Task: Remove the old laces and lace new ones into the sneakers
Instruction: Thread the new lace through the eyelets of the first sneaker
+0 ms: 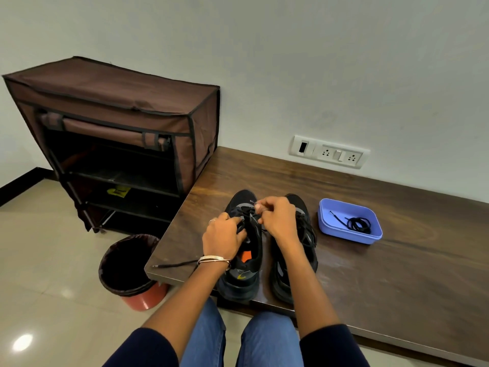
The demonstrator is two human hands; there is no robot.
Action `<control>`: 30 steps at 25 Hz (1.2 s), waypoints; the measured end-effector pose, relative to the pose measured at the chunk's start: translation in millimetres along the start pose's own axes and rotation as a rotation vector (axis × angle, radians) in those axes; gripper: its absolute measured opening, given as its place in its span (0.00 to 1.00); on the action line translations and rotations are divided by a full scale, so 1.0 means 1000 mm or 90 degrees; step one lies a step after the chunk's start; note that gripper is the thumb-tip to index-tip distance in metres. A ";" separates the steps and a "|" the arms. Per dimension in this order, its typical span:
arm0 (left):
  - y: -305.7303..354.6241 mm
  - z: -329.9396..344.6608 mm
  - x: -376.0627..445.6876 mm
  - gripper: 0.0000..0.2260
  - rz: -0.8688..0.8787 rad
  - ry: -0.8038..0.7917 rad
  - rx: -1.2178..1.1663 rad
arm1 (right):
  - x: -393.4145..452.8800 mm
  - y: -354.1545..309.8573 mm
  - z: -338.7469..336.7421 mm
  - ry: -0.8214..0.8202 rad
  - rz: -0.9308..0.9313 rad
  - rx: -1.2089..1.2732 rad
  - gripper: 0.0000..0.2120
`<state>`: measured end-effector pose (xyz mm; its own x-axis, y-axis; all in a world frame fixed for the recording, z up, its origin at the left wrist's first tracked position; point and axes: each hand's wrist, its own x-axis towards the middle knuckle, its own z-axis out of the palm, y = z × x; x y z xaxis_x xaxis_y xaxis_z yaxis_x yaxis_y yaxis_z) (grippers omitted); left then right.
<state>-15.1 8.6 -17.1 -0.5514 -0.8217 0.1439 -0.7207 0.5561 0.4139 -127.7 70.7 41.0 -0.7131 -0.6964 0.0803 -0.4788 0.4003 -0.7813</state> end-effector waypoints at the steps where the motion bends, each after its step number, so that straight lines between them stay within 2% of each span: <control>1: 0.001 -0.001 -0.001 0.16 0.004 0.017 0.001 | -0.001 0.003 0.004 -0.011 -0.012 -0.049 0.07; 5: -0.002 -0.005 0.004 0.13 -0.059 0.057 -0.097 | 0.001 0.004 0.029 -0.067 -0.028 -0.183 0.08; 10: -0.012 -0.009 0.010 0.10 -0.157 0.034 -0.226 | -0.001 -0.004 0.047 -0.012 0.027 -0.215 0.08; 17: -0.018 -0.012 0.014 0.11 -0.135 -0.014 -0.225 | -0.009 -0.004 0.058 0.041 0.052 -0.171 0.10; 23: -0.017 -0.018 0.020 0.18 -0.137 -0.053 -0.208 | -0.006 0.011 0.060 0.029 0.020 -0.077 0.09; 27: -0.016 -0.017 0.030 0.07 -0.134 -0.065 -0.218 | -0.012 0.016 0.060 0.077 0.013 0.012 0.10; 30: -0.013 -0.013 0.036 0.06 -0.138 -0.072 -0.250 | -0.011 0.020 0.060 0.072 0.035 0.037 0.18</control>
<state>-20.1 -29.4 -5.4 -0.4629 -0.8833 -0.0736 -0.6225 0.2649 0.7364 -98.7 50.4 -12.1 -0.7918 -0.6021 0.1029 -0.4095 0.3983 -0.8208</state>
